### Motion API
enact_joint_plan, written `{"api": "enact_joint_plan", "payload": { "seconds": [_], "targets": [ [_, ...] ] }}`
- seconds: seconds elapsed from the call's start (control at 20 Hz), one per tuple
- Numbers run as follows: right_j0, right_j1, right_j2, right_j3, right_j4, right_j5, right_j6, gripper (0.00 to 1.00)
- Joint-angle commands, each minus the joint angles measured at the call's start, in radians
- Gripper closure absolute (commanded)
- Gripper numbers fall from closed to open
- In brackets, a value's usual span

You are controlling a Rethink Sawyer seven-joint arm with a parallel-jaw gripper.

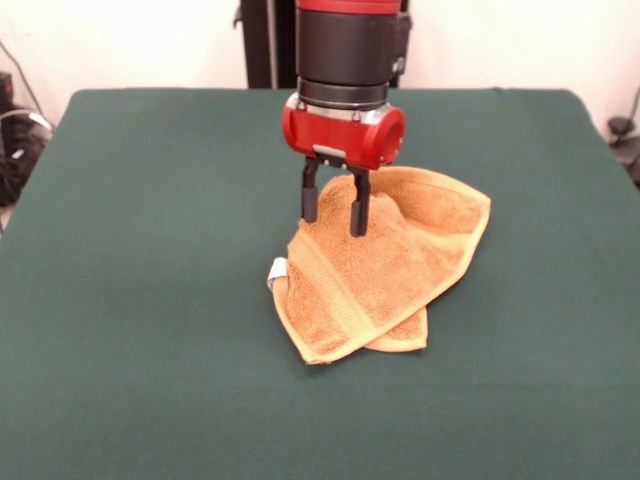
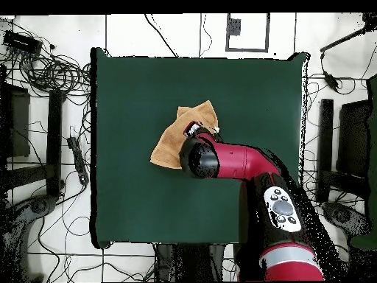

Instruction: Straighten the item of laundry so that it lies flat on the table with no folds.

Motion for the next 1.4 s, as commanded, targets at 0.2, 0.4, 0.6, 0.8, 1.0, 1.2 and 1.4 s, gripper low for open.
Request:
{"api": "enact_joint_plan", "payload": {
  "seconds": [0.2,0.4,0.6,0.8,1.0,1.2,1.4],
  "targets": [
    [0.027,0.015,0.026,0.129,-0.046,-0.099,0.077,0.0],
    [0.024,0.012,0.027,0.145,-0.043,-0.119,0.079,0.0],
    [0.03,0.006,0.018,0.163,-0.038,-0.135,0.085,0.0],
    [0.023,0.002,0.022,0.177,-0.034,-0.14,0.084,0.0],
    [0.018,-0.004,0.025,0.186,-0.032,-0.137,0.078,0.0],
    [0.015,-0.007,0.028,0.186,-0.028,-0.128,0.073,0.0],
    [0.011,-0.007,0.032,0.184,-0.028,-0.122,0.068,0.0]
  ]
}}
